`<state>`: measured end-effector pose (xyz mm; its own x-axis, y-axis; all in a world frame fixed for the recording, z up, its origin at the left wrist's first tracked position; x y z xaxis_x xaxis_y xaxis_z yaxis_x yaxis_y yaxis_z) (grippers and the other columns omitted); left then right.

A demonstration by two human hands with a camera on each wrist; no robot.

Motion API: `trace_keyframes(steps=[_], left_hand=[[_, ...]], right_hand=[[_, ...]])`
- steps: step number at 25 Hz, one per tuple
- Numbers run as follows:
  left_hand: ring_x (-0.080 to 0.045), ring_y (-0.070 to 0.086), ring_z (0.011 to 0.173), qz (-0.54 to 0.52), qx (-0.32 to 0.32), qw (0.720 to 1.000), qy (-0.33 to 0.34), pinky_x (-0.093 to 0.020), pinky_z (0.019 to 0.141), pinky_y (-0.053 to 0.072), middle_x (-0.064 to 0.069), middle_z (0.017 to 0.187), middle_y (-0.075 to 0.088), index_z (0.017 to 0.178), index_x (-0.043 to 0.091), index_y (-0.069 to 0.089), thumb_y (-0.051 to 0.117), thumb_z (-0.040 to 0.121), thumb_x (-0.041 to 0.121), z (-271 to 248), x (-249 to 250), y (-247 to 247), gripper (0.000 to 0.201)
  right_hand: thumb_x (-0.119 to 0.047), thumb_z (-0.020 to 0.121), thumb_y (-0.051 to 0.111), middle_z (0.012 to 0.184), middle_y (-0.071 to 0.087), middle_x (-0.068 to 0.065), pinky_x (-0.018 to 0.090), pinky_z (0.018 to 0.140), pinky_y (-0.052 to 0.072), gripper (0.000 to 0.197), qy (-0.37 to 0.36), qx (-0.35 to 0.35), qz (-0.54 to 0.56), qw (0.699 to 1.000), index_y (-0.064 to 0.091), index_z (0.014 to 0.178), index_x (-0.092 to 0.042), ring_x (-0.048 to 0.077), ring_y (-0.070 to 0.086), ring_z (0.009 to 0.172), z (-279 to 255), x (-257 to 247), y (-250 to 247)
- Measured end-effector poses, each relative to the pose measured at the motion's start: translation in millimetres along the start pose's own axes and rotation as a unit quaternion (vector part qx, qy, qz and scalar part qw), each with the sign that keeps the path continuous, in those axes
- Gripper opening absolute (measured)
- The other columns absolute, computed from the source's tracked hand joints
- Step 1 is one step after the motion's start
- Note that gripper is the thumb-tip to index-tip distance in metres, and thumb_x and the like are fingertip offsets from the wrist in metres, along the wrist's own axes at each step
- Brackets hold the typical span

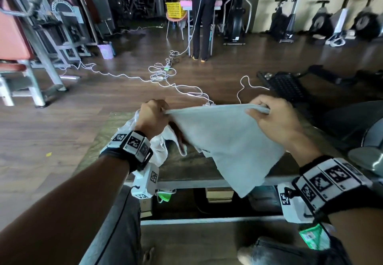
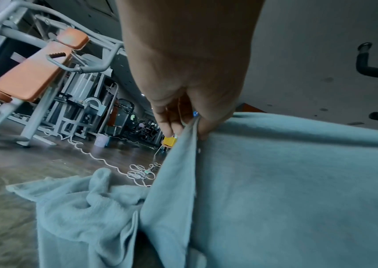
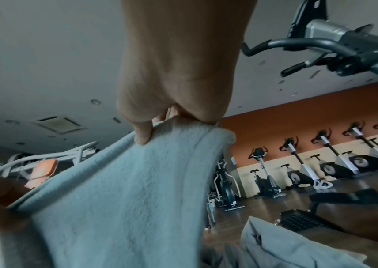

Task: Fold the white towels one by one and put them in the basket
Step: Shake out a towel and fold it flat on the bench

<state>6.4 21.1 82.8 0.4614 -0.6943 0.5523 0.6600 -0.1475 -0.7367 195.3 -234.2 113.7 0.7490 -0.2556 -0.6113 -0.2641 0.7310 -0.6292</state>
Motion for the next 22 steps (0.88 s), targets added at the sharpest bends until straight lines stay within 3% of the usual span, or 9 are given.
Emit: trace_keyframes(steps=[2,5,7,10,13,15,18,20,22], left_hand=[[-0.022,0.061,0.067,0.004,0.002,0.999,-0.041,-0.02,0.058,0.038,-0.002,0.069,0.064,0.082,0.015,0.072,0.07,0.074,0.013,1,-9,-8,0.009],[-0.021,0.059,0.063,-0.005,-0.022,0.996,-0.09,-0.023,0.055,0.041,-0.01,0.067,0.066,0.077,0.014,0.071,0.064,0.076,0.027,-1,-35,-11,0.015],[-0.017,0.049,0.064,-0.146,-0.045,0.983,-0.105,-0.03,0.061,0.041,-0.011,0.065,0.06,0.068,0.014,0.069,0.06,0.076,0.028,-3,-38,-6,0.019],[-0.018,0.05,0.07,-0.286,-0.089,0.95,-0.092,-0.035,0.067,0.041,-0.007,0.075,0.058,0.077,0.014,0.068,0.059,0.084,0.034,3,-12,1,0.024],[-0.014,0.05,0.069,-0.236,-0.192,0.952,0.029,-0.028,0.067,0.04,-0.004,0.076,0.058,0.081,0.013,0.065,0.056,0.097,0.021,5,38,5,0.019],[-0.004,0.047,0.061,-0.181,-0.234,0.948,0.117,-0.021,0.061,0.04,0.001,0.068,0.056,0.081,0.012,0.065,0.06,0.095,0.01,5,63,7,0.015],[0.0,0.045,0.054,-0.1,-0.235,0.954,0.158,-0.02,0.055,0.04,0.007,0.063,0.054,0.081,0.006,0.067,0.074,0.083,0.011,8,55,2,0.009],[-0.002,0.045,0.051,-0.064,-0.216,0.967,0.119,-0.022,0.052,0.04,0.011,0.057,0.053,0.072,0.013,0.069,0.082,0.077,0.019,12,23,-5,0.015],[-0.001,0.045,0.042,-0.116,-0.193,0.974,0.013,-0.019,0.044,0.04,0.014,0.047,0.054,0.072,0.018,0.074,0.082,0.078,0.022,9,-6,-13,0.011]], right_hand=[[-0.019,0.086,0.07,0.068,0.064,-0.006,0.018,0.068,0.044,0.004,0.033,0.061,0.009,0.998,0.069,0.084,-0.017,0.004,0.056,0.065,0,10,-18],[-0.024,0.085,0.066,0.078,0.068,0.002,0.036,0.079,0.053,0.007,0.087,0.109,0.021,0.99,0.068,0.088,-0.018,0.024,0.064,0.08,4,28,-33],[-0.027,0.085,0.062,0.092,0.07,0.009,0.042,0.088,0.052,0.015,0.121,0.109,-0.019,0.986,0.068,0.095,-0.019,0.032,0.062,0.094,5,35,-30],[-0.033,0.082,0.066,0.116,0.058,0.011,0.046,0.1,0.04,0.037,0.086,0.067,-0.157,0.981,0.063,0.118,-0.027,0.037,0.047,0.115,-3,21,-3],[-0.062,0.073,0.061,0.111,0.058,0.001,0.041,0.102,0.037,0.056,0.001,-0.048,-0.104,0.993,0.058,0.123,-0.036,0.026,0.046,0.117,-4,-11,51],[-0.064,0.072,0.058,0.099,0.061,-0.005,0.04,0.095,0.045,0.05,-0.027,-0.094,-0.053,0.994,0.062,0.11,-0.032,0.023,0.054,0.108,1,-25,83],[-0.04,0.08,0.054,0.073,0.058,-0.001,0.043,0.068,0.052,0.023,-0.024,-0.054,-0.042,0.997,0.055,0.079,-0.017,0.029,0.06,0.081,13,-39,90],[-0.029,0.083,0.051,0.069,0.057,0.002,0.043,0.065,0.051,0.014,0.024,0.011,-0.034,0.999,0.051,0.08,-0.015,0.031,0.058,0.076,19,-38,78],[-0.025,0.087,0.052,0.068,0.053,0.001,0.042,0.067,0.051,0.014,0.063,0.062,-0.033,0.996,0.047,0.077,-0.016,0.031,0.056,0.075,21,-31,66]])
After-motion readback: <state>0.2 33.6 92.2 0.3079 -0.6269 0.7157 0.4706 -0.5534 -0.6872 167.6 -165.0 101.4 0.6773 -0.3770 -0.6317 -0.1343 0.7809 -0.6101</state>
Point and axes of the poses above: each hand's wrist, its own z-axis towards the middle knuckle, its own y-axis out of the palm, x = y × z, the point moved 2 cm from there along z, towards the middle knuckle
